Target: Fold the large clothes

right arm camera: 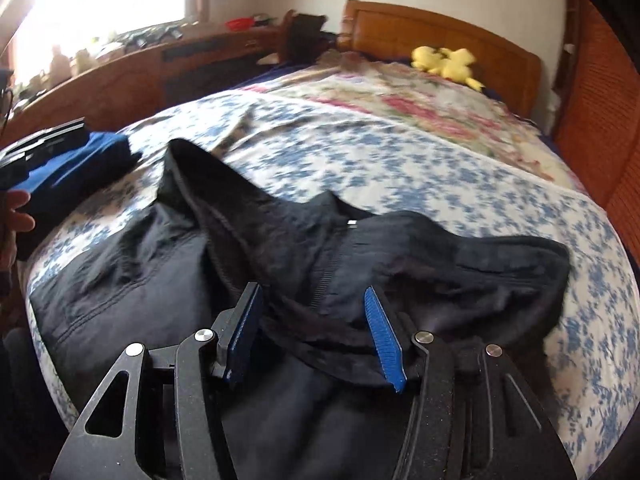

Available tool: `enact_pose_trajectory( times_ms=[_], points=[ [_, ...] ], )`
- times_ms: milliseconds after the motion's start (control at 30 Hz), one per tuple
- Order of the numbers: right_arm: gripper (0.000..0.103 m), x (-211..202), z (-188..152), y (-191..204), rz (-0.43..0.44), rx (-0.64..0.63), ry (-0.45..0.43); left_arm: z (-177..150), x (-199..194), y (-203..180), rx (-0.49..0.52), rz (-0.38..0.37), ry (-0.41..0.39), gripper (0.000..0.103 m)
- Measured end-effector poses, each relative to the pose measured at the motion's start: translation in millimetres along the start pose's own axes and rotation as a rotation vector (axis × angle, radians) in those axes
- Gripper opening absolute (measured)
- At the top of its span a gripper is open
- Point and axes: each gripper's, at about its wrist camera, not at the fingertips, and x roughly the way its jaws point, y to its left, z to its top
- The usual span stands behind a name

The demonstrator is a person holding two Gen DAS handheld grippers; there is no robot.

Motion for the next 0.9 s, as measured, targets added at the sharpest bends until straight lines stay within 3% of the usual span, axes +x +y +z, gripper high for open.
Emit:
enact_pose_trajectory(
  times_ms=[167, 333, 667, 900],
  points=[
    [0.054, 18.3, 8.7, 20.4, 0.076, -0.011, 0.024, -0.8, -6.9, 10.1, -0.013, 0.020, -0.008, 0.043],
    [0.054, 24.3, 11.1, 34.4, 0.091, -0.038, 0.036, -2.0, -7.2, 22.5, -0.029, 0.037, -0.002, 0.044],
    [0.054, 4.5, 12.7, 43.9, 0.128, -0.026, 0.016, -6.1, -0.5, 37.7, -0.057, 0.064, 0.015, 0.044],
    [0.054, 27.1, 6.0, 46.2, 0.067, -0.067, 0.101, -10.0, 6.3, 34.3, -0.045, 0.060, 0.035, 0.045]
  ],
)
